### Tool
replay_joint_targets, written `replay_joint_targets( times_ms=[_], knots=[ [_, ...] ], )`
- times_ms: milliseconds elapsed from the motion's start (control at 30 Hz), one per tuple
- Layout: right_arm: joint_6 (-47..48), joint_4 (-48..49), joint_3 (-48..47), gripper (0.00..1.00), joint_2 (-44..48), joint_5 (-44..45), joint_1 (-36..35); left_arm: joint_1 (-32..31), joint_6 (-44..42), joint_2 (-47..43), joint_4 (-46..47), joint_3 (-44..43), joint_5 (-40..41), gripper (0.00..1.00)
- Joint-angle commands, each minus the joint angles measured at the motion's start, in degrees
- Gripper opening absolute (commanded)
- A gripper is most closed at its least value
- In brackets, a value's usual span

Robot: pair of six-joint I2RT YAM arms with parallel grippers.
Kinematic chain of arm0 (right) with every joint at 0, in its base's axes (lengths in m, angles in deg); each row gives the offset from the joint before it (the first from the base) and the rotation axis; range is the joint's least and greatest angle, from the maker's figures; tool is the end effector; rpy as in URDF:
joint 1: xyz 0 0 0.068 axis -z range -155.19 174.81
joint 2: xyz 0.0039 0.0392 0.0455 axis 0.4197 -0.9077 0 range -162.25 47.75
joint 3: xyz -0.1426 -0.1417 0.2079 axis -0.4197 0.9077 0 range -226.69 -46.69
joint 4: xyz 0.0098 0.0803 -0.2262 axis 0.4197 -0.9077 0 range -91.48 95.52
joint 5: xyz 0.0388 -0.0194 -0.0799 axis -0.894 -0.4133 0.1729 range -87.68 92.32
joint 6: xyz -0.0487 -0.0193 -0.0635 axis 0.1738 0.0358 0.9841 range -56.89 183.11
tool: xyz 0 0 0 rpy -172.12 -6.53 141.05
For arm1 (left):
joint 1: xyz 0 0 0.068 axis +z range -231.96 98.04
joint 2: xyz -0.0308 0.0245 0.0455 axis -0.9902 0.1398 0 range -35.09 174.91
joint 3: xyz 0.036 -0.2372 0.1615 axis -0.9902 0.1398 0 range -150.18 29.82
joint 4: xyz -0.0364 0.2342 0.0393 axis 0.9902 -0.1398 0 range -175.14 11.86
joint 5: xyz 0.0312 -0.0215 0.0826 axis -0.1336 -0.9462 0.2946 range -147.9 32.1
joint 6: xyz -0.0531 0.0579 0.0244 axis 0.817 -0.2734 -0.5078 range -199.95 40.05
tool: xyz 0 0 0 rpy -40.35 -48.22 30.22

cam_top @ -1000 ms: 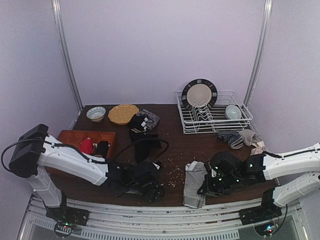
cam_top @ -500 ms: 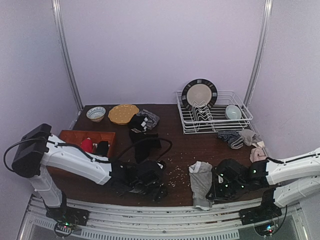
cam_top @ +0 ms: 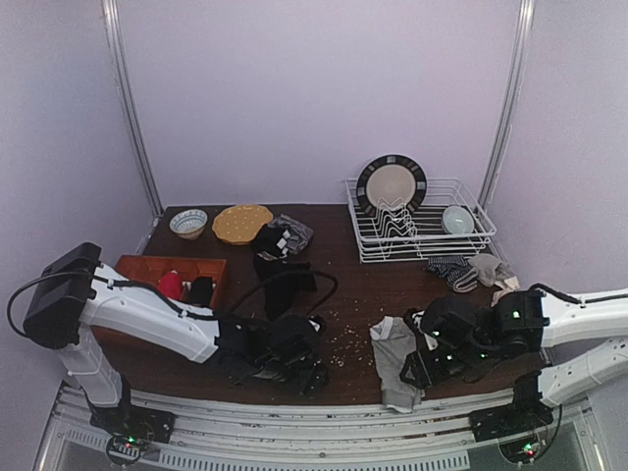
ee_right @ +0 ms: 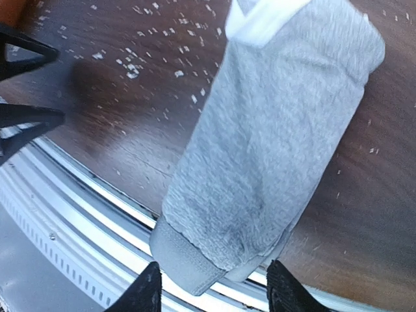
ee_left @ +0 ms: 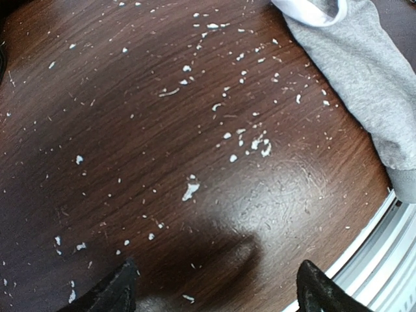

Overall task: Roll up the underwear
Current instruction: Rotate the underwear at the center of the board.

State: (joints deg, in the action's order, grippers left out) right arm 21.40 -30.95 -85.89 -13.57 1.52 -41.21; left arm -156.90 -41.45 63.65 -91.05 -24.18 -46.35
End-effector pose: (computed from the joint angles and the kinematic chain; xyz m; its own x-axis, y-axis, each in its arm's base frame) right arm 0.0760 0.1736 0.2075 -0.8688 -0.3162 -0.3812 -0.4535 0.8172 0.3557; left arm 0.1022 -0.3244 0.1556 -0.7434 0.4155 -0.5241 0.5819 0.7881 -0.2006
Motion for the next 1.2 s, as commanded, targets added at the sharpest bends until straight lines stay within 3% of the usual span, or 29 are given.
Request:
replay_joint_targets(
  times_ms=[0,133,267,400,600,767,867,1033,1167],
  knots=[
    [-2.1,-6.5,-1.8,0.50,-4.0,8.8,-1.4,0.3,1.1,0.2,1.5,0.4,0.2,0.81],
    [-8.6,0.9,5.7,0.52,2.4,6.4,1.7,0.3,1.8,0.0,2.0,1.5,-0.2,0.80],
    [-15.6,9.6,13.8,0.52,8.8,-2.8,4.4,0.3,2.1,-0.2,2.9,2.6,-0.5,0.80],
    [-21.5,22.8,21.3,0.53,9.2,-12.0,5.9,0.4,1.5,-0.1,2.9,2.1,-1.1,0.80],
    [-27.0,41.1,24.3,0.56,1.3,-18.5,6.8,0.3,1.6,-1.2,3.0,2.5,-1.3,0.79],
    [-26.7,53.1,18.0,0.56,-13.5,-23.8,6.9,0.3,2.1,-2.2,2.7,3.5,-0.8,0.78],
    [-23.3,50.0,12.1,0.53,-18.7,-24.8,6.8,0.3,2.9,-3.1,1.8,4.2,-0.1,0.78],
    [-11.4,20.9,5.0,0.57,-8.1,-10.4,4.2,0.3,4.8,-7.0,0.9,7.5,3.0,0.77],
    [-3.5,8.5,0.5,0.60,-2.5,-3.5,1.9,0.3,5.3,-10.7,-0.1,8.8,5.4,0.78]
  ],
)
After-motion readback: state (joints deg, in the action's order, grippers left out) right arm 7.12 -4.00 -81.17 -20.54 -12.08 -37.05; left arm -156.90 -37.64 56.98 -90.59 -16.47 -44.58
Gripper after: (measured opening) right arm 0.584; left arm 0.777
